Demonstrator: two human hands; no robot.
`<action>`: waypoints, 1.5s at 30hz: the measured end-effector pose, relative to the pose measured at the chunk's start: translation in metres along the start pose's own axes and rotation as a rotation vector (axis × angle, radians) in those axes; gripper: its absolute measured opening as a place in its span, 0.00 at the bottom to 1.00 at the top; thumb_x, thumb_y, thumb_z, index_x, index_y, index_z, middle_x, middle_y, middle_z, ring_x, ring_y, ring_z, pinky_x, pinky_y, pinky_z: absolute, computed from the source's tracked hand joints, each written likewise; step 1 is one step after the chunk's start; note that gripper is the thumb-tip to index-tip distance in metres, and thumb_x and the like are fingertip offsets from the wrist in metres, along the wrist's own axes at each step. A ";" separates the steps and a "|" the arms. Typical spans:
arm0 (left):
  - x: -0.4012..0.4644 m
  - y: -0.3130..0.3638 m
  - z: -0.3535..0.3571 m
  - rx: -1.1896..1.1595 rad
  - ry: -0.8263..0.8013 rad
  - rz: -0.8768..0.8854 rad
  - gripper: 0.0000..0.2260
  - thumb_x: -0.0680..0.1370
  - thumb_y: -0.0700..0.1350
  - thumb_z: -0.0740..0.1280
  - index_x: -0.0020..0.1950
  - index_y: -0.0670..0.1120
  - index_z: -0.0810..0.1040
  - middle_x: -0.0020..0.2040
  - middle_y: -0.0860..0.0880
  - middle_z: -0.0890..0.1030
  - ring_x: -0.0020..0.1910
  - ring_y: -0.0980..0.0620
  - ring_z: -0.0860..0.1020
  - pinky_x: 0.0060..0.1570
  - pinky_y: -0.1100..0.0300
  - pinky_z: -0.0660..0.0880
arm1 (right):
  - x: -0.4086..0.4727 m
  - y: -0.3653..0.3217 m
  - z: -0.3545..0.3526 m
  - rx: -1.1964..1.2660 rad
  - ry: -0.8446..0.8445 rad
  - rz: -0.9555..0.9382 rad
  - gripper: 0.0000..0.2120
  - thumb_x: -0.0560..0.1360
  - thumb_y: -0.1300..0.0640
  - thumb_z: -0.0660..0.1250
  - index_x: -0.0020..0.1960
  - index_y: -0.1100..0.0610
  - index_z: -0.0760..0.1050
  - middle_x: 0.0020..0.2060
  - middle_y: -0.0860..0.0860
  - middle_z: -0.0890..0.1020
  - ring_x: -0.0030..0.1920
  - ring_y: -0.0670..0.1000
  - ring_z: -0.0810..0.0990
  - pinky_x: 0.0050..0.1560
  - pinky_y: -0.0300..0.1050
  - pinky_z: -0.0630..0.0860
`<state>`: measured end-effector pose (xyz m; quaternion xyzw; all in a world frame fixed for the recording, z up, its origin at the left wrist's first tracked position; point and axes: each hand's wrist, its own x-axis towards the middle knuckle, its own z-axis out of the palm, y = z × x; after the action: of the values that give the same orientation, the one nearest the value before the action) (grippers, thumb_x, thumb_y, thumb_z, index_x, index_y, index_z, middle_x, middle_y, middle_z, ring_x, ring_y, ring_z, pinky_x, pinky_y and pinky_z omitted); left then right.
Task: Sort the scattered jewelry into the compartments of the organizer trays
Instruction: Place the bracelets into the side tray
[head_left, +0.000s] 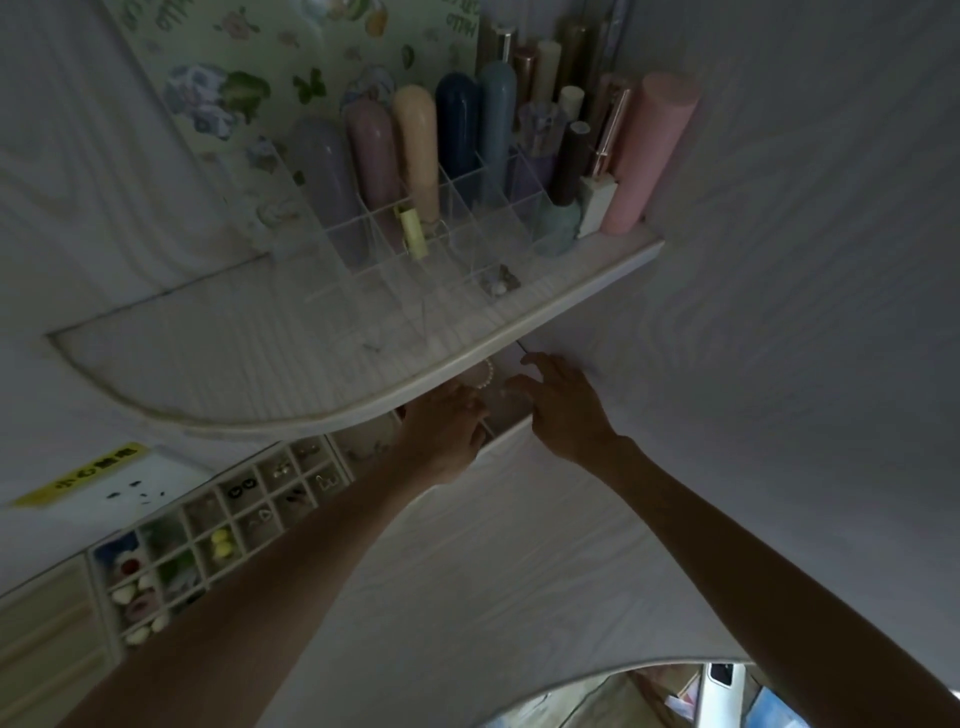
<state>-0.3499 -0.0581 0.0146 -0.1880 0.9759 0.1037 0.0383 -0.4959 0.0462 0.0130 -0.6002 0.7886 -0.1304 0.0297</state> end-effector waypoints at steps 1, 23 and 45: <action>-0.002 0.001 0.000 0.018 -0.030 0.020 0.17 0.80 0.48 0.55 0.65 0.49 0.75 0.67 0.50 0.73 0.68 0.48 0.65 0.67 0.53 0.59 | -0.001 0.000 0.000 -0.036 -0.011 -0.032 0.25 0.59 0.74 0.67 0.52 0.57 0.80 0.59 0.61 0.77 0.57 0.64 0.76 0.47 0.56 0.76; -0.008 0.001 -0.014 0.092 -0.194 0.076 0.24 0.78 0.53 0.45 0.71 0.53 0.68 0.72 0.53 0.66 0.72 0.48 0.59 0.68 0.52 0.55 | 0.010 -0.007 -0.003 -0.107 -0.209 0.112 0.19 0.75 0.62 0.59 0.66 0.53 0.71 0.74 0.56 0.58 0.73 0.58 0.56 0.69 0.54 0.59; 0.001 0.000 -0.009 0.119 -0.182 0.109 0.18 0.80 0.50 0.53 0.70 0.52 0.69 0.71 0.51 0.69 0.72 0.49 0.62 0.68 0.51 0.57 | -0.013 -0.005 -0.009 -0.036 -0.127 0.060 0.25 0.59 0.73 0.68 0.54 0.57 0.80 0.62 0.62 0.75 0.60 0.65 0.74 0.49 0.56 0.74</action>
<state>-0.3510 -0.0608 0.0232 -0.1221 0.9816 0.0640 0.1321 -0.4891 0.0590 0.0210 -0.5837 0.8050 -0.0770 0.0729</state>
